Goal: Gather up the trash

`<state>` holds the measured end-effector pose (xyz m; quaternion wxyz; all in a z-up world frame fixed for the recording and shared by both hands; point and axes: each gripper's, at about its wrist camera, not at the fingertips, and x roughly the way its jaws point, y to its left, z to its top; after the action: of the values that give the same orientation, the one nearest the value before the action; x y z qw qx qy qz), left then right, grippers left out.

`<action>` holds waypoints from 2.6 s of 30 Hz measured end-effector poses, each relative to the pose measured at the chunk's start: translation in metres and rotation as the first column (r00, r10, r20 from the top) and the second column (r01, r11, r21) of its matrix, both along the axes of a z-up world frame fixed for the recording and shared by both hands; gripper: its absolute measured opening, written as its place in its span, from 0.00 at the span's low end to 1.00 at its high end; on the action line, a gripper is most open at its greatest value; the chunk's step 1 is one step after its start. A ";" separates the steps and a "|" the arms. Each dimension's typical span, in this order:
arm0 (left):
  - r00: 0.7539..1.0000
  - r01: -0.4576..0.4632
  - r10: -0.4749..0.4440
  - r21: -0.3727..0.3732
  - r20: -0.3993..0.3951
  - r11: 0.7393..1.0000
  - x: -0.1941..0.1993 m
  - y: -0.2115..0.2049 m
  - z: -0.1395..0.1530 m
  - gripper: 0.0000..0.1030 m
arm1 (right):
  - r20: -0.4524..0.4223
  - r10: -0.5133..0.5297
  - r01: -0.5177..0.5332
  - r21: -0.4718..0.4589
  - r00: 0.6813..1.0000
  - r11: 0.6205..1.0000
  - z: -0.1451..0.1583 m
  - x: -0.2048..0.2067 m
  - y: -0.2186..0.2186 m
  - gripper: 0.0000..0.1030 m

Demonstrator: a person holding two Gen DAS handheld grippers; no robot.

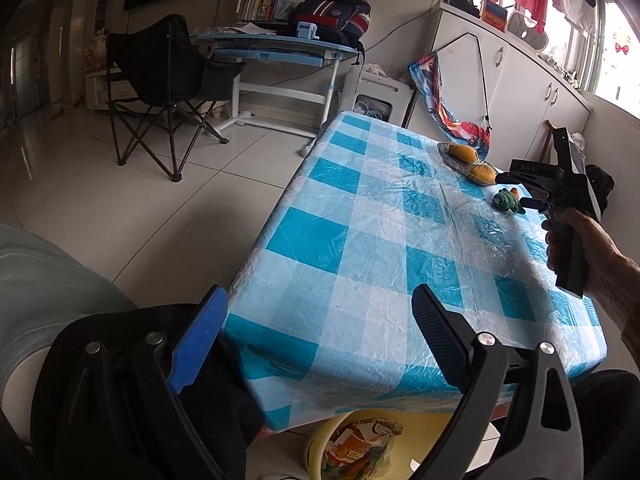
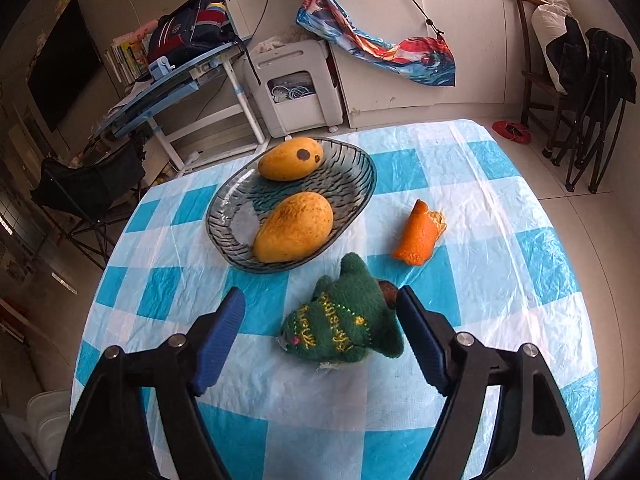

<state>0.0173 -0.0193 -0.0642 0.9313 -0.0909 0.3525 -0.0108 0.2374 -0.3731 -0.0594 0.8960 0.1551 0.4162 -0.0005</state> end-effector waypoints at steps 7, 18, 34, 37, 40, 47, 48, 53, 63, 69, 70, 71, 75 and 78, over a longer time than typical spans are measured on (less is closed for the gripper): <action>1.000 -0.006 0.006 -0.011 -0.015 1.000 0.003 0.001 -0.003 0.87 | -0.020 0.283 -0.280 0.083 0.959 0.956 -0.007 -0.022 0.048 0.56; 1.000 -0.003 0.003 -0.010 -0.019 1.000 0.005 0.000 -0.004 0.87 | 0.128 0.109 -0.122 0.098 0.986 0.988 0.022 -0.037 -0.006 0.83; 1.000 0.016 -0.016 -0.002 -0.009 1.000 0.012 -0.005 0.000 0.87 | -0.063 -0.107 0.098 -0.132 0.992 0.986 -0.010 0.040 -0.051 0.29; 0.997 0.075 -0.075 -0.029 0.005 0.997 0.025 -0.015 0.009 0.87 | -0.063 -0.065 0.055 -0.137 0.996 0.989 -0.011 0.028 -0.044 0.27; 0.988 0.155 -0.154 -0.054 0.028 0.986 0.050 -0.035 0.024 0.87 | -0.064 0.002 -0.008 -0.091 0.998 0.996 -0.011 0.000 -0.033 0.26; 0.950 0.298 -0.308 -0.142 -0.055 0.944 0.136 -0.100 0.013 0.87 | -0.065 0.116 -0.117 -0.005 0.991 0.993 -0.010 -0.082 -0.003 0.25; 0.948 0.293 -0.308 -0.158 -0.083 0.943 0.147 -0.106 0.008 0.87 | -0.062 0.117 -0.117 0.009 0.991 0.993 -0.011 -0.090 -0.001 0.25; 0.931 0.325 -0.338 -0.108 -0.136 0.939 0.177 -0.143 -0.008 0.87 | -0.031 0.087 -0.084 0.070 0.996 0.994 -0.012 -0.114 -0.003 0.25; 0.913 0.375 -0.378 -0.054 -0.150 0.926 0.166 -0.164 -0.014 0.23 | 0.004 0.069 -0.069 0.145 0.998 0.987 -0.017 -0.116 -0.009 0.25; 0.926 0.354 -0.355 -0.030 -0.130 0.935 0.122 -0.127 -0.001 0.23 | 0.061 0.126 -0.134 0.158 0.990 0.978 -0.010 -0.128 0.012 0.25; 0.929 0.346 -0.347 -0.028 -0.128 0.938 0.114 -0.119 0.001 0.23 | 0.082 0.137 -0.149 0.150 0.987 0.977 -0.007 -0.132 0.017 0.25; 0.932 0.338 -0.339 -0.026 -0.126 0.941 0.107 -0.111 0.004 0.23 | 0.104 0.147 -0.161 0.147 0.984 0.976 -0.004 -0.137 0.022 0.25; 0.944 0.311 -0.312 -0.026 -0.106 0.950 0.080 -0.087 0.014 0.23 | 0.175 0.157 -0.185 0.154 0.972 0.971 0.004 -0.159 0.036 0.25; 0.948 0.308 -0.308 -0.017 -0.083 0.951 0.060 -0.078 0.023 0.23 | 0.209 0.141 -0.176 0.163 0.968 0.971 0.009 -0.175 0.039 0.25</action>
<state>0.0777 -0.0970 -0.0412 0.9023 -0.0369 0.4013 -0.1529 0.0621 -0.3337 -0.0508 0.9120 0.2010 0.3352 0.1244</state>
